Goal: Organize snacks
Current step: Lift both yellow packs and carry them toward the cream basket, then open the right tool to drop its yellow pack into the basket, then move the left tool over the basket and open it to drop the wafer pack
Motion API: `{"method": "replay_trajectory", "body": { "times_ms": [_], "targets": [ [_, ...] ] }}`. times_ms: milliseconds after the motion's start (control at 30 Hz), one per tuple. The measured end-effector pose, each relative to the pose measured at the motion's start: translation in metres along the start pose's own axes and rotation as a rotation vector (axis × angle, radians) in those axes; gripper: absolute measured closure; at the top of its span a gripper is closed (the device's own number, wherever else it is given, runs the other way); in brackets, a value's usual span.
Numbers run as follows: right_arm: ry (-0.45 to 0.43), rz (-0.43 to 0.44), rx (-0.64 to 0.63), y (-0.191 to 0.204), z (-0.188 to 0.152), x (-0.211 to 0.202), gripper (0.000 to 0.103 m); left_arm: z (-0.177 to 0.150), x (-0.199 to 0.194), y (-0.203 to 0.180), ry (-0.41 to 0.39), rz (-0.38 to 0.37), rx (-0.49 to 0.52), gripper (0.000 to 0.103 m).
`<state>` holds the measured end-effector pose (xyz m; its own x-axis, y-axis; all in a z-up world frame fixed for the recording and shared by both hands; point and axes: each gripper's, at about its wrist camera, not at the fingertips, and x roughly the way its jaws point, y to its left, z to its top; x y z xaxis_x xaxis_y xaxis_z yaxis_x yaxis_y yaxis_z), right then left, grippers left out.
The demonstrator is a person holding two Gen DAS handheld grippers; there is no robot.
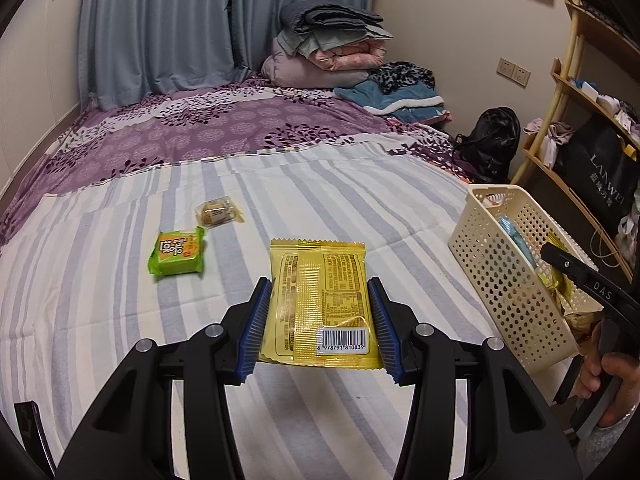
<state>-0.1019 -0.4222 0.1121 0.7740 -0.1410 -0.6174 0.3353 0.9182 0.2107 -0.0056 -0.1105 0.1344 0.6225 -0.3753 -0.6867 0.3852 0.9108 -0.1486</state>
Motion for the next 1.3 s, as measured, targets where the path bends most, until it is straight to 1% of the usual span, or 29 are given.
{"method": "replay_trajectory", "body": {
  "times_ms": [133,267,300,333,367,633,833,933,1033,1133,1233,1300],
  "targets": [
    [-0.005,-0.043,0.032,-0.021,-0.001,-0.005,0.045,0.000,0.002,-0.010,0.005,-0.014,0.021,0.053],
    [0.001,-0.068,0.062,-0.036,-0.003,-0.006,0.043,0.002,0.004,-0.023,0.009,-0.030,0.042,0.053],
    [0.000,-0.076,0.070,-0.040,-0.003,-0.006,0.041,0.003,0.004,-0.026,0.010,-0.035,0.047,0.053],
    [-0.001,-0.087,0.077,-0.043,-0.003,-0.007,0.036,0.003,0.005,-0.029,0.010,-0.038,0.052,0.053],
    [-0.004,-0.093,0.083,-0.047,-0.004,-0.008,0.035,0.004,0.005,-0.032,0.010,-0.043,0.058,0.053],
    [-0.009,-0.113,0.092,-0.060,-0.006,-0.015,0.035,0.009,0.009,-0.057,0.013,-0.080,0.105,0.053],
    [-0.014,-0.114,0.106,-0.074,-0.009,-0.026,0.035,0.012,0.011,-0.084,0.014,-0.122,0.151,0.053],
    [0.001,-0.088,0.067,-0.073,-0.012,-0.033,0.035,0.013,0.012,-0.097,0.014,-0.145,0.171,0.053],
    [0.042,-0.041,0.015,-0.069,-0.016,-0.037,0.031,0.013,0.013,-0.109,0.015,-0.165,0.193,0.053],
    [0.094,0.008,-0.030,-0.064,-0.023,-0.037,0.031,0.014,0.014,-0.120,0.018,-0.182,0.207,0.053],
    [0.130,-0.012,-0.087,-0.059,-0.029,-0.032,0.030,0.014,0.015,-0.129,0.021,-0.197,0.218,0.053],
    [0.149,-0.024,-0.098,-0.059,-0.030,-0.027,0.030,0.014,0.015,-0.134,0.023,-0.206,0.229,0.053]
  ]
}}
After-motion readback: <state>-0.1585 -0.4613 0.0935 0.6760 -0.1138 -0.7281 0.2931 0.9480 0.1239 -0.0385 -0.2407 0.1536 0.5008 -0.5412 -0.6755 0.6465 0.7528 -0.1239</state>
